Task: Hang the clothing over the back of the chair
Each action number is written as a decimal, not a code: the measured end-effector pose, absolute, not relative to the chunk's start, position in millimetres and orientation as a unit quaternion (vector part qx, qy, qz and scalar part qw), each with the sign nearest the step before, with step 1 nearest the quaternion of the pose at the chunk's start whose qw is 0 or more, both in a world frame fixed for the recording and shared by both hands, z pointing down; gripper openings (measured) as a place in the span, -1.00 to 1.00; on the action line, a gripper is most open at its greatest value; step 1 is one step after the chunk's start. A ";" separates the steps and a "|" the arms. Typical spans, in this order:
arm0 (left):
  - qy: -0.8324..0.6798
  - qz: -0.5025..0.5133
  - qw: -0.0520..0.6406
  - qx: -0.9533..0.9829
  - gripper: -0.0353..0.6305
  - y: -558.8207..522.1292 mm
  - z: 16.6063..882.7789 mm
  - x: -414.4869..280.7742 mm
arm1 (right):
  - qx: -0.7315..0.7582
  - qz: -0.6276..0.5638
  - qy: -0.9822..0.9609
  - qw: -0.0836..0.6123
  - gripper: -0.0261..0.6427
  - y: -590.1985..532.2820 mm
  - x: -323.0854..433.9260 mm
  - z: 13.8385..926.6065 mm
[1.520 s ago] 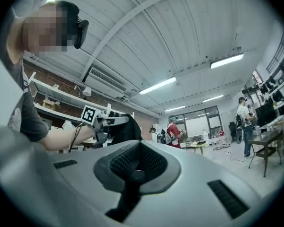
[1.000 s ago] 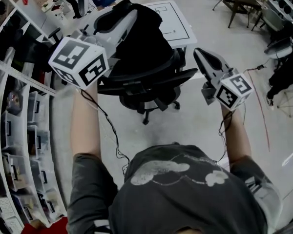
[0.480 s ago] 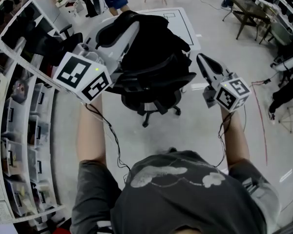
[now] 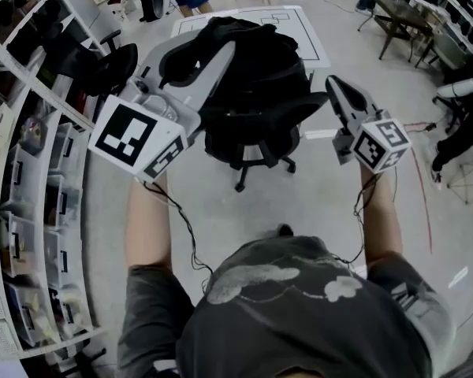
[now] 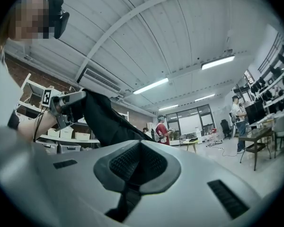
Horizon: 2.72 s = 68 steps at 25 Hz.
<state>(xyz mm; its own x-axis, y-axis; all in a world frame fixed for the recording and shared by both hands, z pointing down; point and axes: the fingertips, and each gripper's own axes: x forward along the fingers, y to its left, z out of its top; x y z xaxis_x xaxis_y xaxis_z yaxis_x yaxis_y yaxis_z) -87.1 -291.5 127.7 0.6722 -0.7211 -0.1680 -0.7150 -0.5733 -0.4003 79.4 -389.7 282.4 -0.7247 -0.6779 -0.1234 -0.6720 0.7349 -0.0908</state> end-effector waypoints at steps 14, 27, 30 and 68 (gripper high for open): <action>0.360 0.051 0.198 -0.910 -0.72 -173.1 150.3 -94.7 | -0.385 -0.016 0.920 0.069 -0.94 -280.7 73.5 283.2; 0.332 0.093 0.140 -0.928 -0.72 -79.2 198.6 -103.8 | -0.383 -0.039 0.922 0.048 -0.94 -193.2 53.7 312.7; 0.331 0.084 0.110 -0.934 -0.72 -67.9 226.4 -100.6 | -0.385 -0.052 0.920 0.048 -0.94 -182.6 57.2 319.5; 0.492 0.074 -0.158 -0.853 -0.25 -99.3 426.4 -86.8 | -0.359 -0.098 0.928 -0.007 -0.94 -132.5 103.7 385.7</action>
